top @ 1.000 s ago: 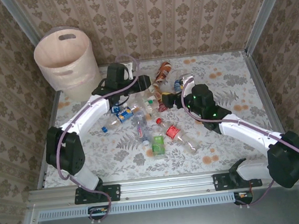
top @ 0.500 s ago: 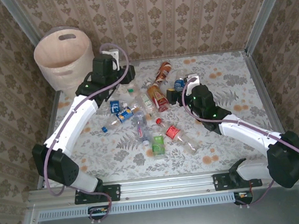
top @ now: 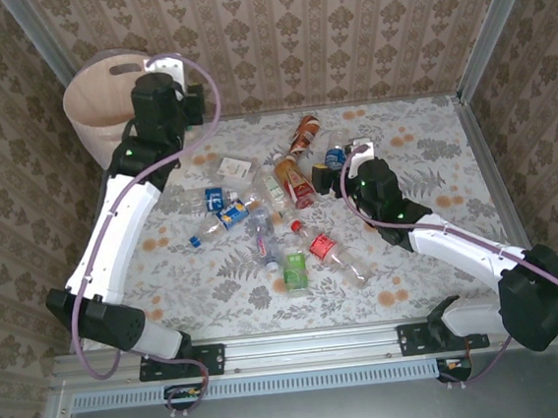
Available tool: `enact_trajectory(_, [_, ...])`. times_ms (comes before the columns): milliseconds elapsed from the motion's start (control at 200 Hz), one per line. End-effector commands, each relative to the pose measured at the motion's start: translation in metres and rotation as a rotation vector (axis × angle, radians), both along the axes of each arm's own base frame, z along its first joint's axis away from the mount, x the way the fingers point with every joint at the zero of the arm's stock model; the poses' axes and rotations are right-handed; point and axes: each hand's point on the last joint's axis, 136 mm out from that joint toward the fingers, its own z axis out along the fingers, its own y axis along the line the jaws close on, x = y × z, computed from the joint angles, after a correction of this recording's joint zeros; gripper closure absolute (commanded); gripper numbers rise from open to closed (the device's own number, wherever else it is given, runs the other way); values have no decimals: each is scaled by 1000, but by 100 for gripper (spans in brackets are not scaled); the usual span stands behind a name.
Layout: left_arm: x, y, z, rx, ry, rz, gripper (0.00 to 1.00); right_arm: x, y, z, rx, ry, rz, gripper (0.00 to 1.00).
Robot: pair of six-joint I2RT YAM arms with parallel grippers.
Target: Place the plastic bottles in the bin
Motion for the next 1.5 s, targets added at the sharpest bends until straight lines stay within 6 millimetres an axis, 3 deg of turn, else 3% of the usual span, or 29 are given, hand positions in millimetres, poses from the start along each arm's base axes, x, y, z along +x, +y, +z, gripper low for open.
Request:
enact_trajectory(0, [8, 24, 36, 60, -94, 78, 47, -1, -9, 8, 25, -28, -50, 0])
enact_trajectory(115, [16, 39, 50, 93, -127, 113, 47, -2, -10, 8, 33, -27, -55, 0])
enact_trajectory(340, [55, 103, 53, 84, -125, 228, 47, -3, -8, 7, 36, -22, -42, 0])
enact_trajectory(540, [93, 139, 11, 64, 73, 229, 46, -6, -6, 3, 31, 3, -22, 0])
enact_trajectory(675, [102, 155, -18, 33, 171, 239, 46, -8, -2, -3, 18, 41, 1, 0])
enact_trajectory(1140, [142, 193, -87, -57, 279, 327, 40, -5, 4, -20, -5, 107, 19, 0])
enact_trajectory(1240, [152, 201, -86, -89, 252, 364, 23, -6, 3, -23, -2, 115, 16, 0])
enact_trajectory(1320, [159, 203, -75, -132, 202, 360, 12, -8, 0, -24, 2, 115, 7, 0])
enact_trajectory(1495, [158, 188, -36, -227, 99, 280, 6, -13, -8, -26, 18, 98, -22, 0])
